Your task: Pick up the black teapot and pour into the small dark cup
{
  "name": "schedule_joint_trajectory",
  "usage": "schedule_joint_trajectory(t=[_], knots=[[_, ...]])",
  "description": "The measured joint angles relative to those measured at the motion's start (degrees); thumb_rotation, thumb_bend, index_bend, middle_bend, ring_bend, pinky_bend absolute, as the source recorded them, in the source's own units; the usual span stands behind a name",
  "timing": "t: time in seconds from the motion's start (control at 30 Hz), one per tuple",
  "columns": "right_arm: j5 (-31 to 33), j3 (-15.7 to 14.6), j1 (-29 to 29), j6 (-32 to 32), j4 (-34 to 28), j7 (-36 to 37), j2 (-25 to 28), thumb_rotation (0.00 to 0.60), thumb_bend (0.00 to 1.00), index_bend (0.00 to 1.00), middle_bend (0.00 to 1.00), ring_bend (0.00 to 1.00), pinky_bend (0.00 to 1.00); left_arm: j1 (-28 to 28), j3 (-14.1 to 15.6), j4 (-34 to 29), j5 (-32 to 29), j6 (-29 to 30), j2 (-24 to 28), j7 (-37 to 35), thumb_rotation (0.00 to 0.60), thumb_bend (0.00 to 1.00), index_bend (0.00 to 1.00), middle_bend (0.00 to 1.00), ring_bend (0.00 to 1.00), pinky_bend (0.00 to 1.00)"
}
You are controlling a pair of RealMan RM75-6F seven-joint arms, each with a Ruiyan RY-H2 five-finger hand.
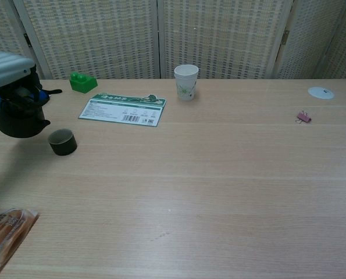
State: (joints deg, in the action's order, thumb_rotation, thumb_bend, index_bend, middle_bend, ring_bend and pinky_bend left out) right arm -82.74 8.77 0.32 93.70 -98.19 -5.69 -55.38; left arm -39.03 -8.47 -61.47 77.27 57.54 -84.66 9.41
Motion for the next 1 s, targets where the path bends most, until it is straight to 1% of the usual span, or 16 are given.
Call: schedule_joint_trajectory(t=[0.17,0.3,0.33,0.87,1.0], knots=[[0.15,0.03,0.0,-0.11,-0.09,-0.17,0.01,0.6,0.1,0.24,0.24,0.17,0.25,0.03,-0.16,1.58,-0.57,1.24,-1.79,2.71,0.488,0.42,1.0,1.0,1.0,0.53],[0.2,0.05,-0.01,-0.12,-0.15,-0.27,-0.02,0.6,0.1,0.24,0.24,0.17,0.25,-0.05,0.16,4.02,0.24,2.62,-3.46,4.24,0.428,0.42,1.0,1.0,1.0,0.53],[0.23,0.04,-0.06,-0.07,-0.16,-0.28,-0.01,0.6,0.1,0.24,0.24,0.17,0.25,-0.08,0.34,4.5,0.58,2.85,-3.8,4.39,0.425,0.42,1.0,1.0,1.0,0.53],[0.4,0.06,-0.22,-0.06,0.11,-0.02,-0.13,0.6,0.1,0.24,0.24,0.17,0.25,-0.47,1.77,6.88,3.37,4.71,-4.64,6.64,0.428,0.42,1.0,1.0,1.0,0.53],[0.43,0.08,-0.24,-0.08,0.17,0.06,-0.16,0.6,0.1,0.24,0.24,0.17,0.25,-0.45,1.98,7.11,3.62,4.8,-4.73,6.82,0.467,0.42,1.0,1.0,1.0,0.53]])
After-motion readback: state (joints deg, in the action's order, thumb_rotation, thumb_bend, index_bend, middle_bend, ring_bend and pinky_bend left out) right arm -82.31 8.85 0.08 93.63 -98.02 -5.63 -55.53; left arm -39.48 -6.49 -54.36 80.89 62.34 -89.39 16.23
